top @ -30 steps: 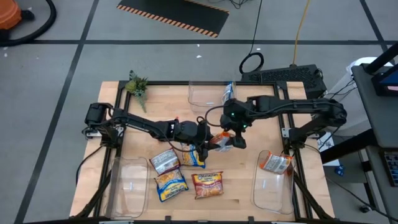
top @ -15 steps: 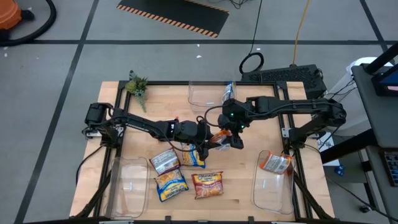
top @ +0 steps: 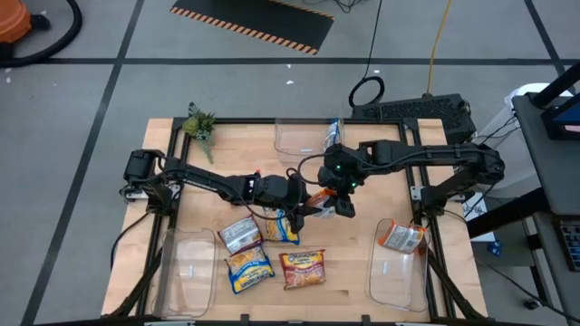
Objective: Sort Maruchan noodles
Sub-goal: Put the right orange noodle pack into the bottom right transparent bin
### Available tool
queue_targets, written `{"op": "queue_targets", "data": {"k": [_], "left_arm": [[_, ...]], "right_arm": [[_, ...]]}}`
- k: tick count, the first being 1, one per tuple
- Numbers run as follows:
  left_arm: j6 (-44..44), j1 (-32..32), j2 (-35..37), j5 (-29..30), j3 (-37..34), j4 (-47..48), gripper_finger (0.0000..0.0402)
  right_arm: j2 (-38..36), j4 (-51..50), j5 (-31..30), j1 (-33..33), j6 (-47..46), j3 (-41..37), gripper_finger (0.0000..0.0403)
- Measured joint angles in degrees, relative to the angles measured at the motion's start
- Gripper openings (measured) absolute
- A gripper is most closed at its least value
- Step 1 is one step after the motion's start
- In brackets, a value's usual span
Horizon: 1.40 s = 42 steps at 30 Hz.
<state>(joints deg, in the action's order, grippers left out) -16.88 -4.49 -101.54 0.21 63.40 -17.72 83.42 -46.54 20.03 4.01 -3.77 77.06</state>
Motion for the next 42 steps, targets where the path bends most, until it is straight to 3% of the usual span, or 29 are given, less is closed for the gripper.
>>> {"op": "queue_targets", "data": {"k": [27,30,38,42], "left_arm": [[-3.5,0.0,0.0,0.0,0.0,-0.1,0.0136],[-8.2,0.0,0.0,-0.6,0.0,-0.3,0.0166],[-13.9,0.3,1.0,-1.5,0.0,-0.5,0.0316],[-13.7,0.3,4.1,0.0,0.1,1.4,0.0337]], "right_arm": [[-0.1,0.0,-0.2,0.0,2.3,-0.1,0.0102],[-0.1,0.0,-0.2,0.0,2.6,-0.1,0.0102],[-1.2,-2.8,-0.7,0.0,2.9,-0.1,0.0101],[-2.3,-7.0,-0.5,0.0,1.0,-0.1,0.0101]]}}
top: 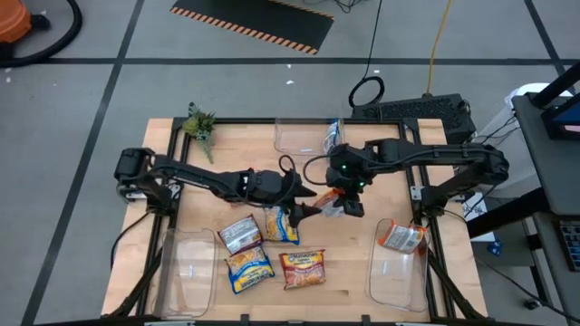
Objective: Sort Maruchan noodles
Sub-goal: Put the right orange noodle pack into the bottom right transparent bin
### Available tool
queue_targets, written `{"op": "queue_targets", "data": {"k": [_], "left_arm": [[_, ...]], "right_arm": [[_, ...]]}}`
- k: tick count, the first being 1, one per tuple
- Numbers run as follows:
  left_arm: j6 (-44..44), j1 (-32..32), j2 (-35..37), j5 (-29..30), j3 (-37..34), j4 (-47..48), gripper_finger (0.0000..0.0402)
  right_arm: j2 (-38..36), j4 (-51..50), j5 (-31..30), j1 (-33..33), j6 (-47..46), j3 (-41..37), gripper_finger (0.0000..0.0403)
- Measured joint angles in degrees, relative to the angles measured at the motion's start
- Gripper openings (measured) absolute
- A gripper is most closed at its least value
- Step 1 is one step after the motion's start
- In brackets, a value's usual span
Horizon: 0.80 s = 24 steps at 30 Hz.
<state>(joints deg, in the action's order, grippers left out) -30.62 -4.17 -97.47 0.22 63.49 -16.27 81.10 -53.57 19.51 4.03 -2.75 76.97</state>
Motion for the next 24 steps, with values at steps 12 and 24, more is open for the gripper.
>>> {"op": "queue_targets", "data": {"k": [12,24], "left_arm": [[0.3,3.0,9.9,2.3,0.0,21.1,0.0339],[-6.9,2.4,11.9,-7.5,-0.1,32.6,0.0339]], "right_arm": [[-8.5,-6.7,0.1,-4.1,-19.2,0.0,0.0102],[-10.8,-17.7,0.2,-19.1,-37.9,0.0,0.0104]]}}
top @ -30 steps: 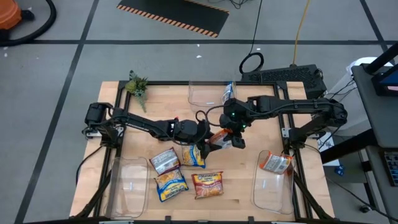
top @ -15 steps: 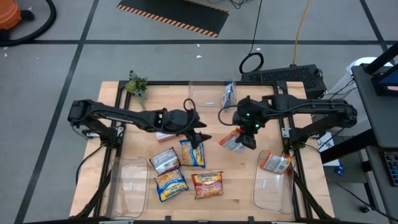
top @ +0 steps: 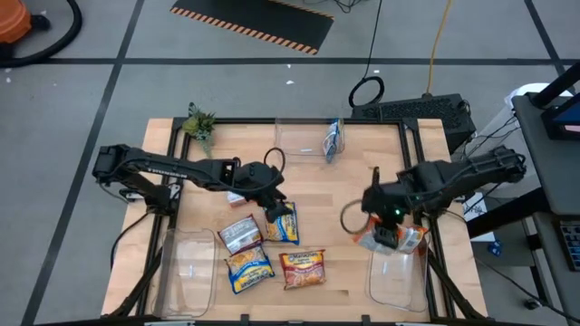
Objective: Sort Maruchan noodles
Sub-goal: Put the right orange noodle pack into the bottom right transparent bin
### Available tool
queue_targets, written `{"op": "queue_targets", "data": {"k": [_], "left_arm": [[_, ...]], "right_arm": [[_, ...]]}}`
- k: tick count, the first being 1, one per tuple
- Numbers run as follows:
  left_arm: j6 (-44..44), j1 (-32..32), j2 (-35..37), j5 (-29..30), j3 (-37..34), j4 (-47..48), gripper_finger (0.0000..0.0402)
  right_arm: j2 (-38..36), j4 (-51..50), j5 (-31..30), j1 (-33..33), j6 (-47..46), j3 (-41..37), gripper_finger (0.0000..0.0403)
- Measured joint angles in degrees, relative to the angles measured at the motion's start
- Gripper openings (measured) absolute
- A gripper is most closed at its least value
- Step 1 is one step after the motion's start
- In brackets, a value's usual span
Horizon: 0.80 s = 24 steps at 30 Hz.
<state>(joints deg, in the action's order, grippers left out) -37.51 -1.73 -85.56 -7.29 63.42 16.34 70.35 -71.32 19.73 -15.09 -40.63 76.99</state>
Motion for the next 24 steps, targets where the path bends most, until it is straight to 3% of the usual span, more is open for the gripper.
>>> {"op": "queue_targets", "data": {"k": [5,8,13,24], "left_arm": [[-0.5,-3.1,0.0,-1.4,0.0,0.0,0.0339],[-0.9,-5.2,0.0,-1.4,0.0,0.2,0.0339],[-4.2,-8.3,0.0,-1.1,0.0,0.2,0.0339],[-7.2,-12.7,0.0,0.4,0.0,0.2,0.0339]], "right_arm": [[-0.9,-3.7,-2.0,-6.6,-6.5,0.0,0.0104],[-1.7,-7.7,-5.9,-10.4,-7.9,-0.7,0.0104],[-3.4,-12.4,-6.3,-14.1,-8.1,-3.9,0.0104],[-7.4,-5.3,-7.5,-17.8,-11.0,-17.1,0.0105]]}}
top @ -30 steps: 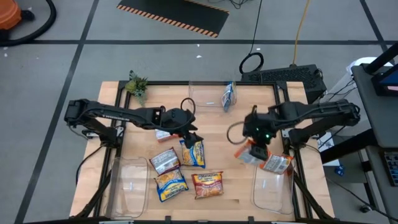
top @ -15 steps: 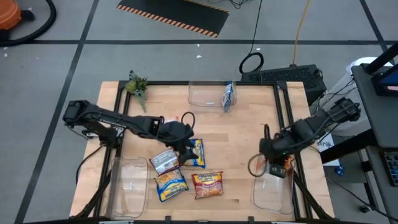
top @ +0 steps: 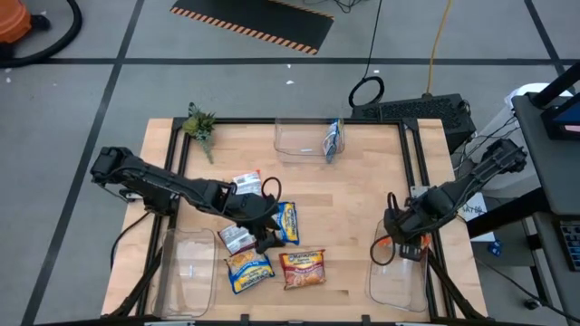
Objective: Sort Maruchan noodles
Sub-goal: Put the right orange noodle pack into the bottom right transparent bin
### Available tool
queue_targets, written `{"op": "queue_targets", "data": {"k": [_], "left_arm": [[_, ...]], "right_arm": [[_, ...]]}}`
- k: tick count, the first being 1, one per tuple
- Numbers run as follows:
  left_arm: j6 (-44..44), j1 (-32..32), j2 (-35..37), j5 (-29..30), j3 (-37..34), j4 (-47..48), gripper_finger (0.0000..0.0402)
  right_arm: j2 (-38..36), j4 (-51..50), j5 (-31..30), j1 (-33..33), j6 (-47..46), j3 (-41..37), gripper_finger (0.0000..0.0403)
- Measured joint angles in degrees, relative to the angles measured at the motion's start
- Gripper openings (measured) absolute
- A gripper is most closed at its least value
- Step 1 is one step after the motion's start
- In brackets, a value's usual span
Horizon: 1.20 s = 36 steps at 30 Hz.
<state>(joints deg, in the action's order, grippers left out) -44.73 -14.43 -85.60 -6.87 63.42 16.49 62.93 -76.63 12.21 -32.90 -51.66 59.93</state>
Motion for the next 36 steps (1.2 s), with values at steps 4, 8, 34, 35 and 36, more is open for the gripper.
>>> {"op": "queue_targets", "data": {"k": [4,8,34,35,36], "left_arm": [[-0.1,-0.4,0.0,0.0,0.0,0.0,0.0339],[-0.1,-0.4,0.0,0.0,0.0,0.0,0.0339],[2.5,3.9,0.0,-1.0,0.0,0.0,0.0339],[2.6,4.2,0.1,-1.2,0.0,0.0,0.0340],[2.6,4.4,0.1,-1.4,0.0,0.0,0.0340]], "right_arm": [[-0.5,3.8,1.2,-0.4,-0.2,-2.9,0.0104],[-0.4,6.5,1.3,-0.4,-0.2,-5.8,0.0106],[-0.4,9.0,1.1,-0.4,-3.6,-10.7,0.0153],[-0.4,8.9,1.3,-0.4,-3.6,-10.7,0.0162],[-0.4,8.9,1.3,-0.4,-3.4,-10.7,0.0172]]}}
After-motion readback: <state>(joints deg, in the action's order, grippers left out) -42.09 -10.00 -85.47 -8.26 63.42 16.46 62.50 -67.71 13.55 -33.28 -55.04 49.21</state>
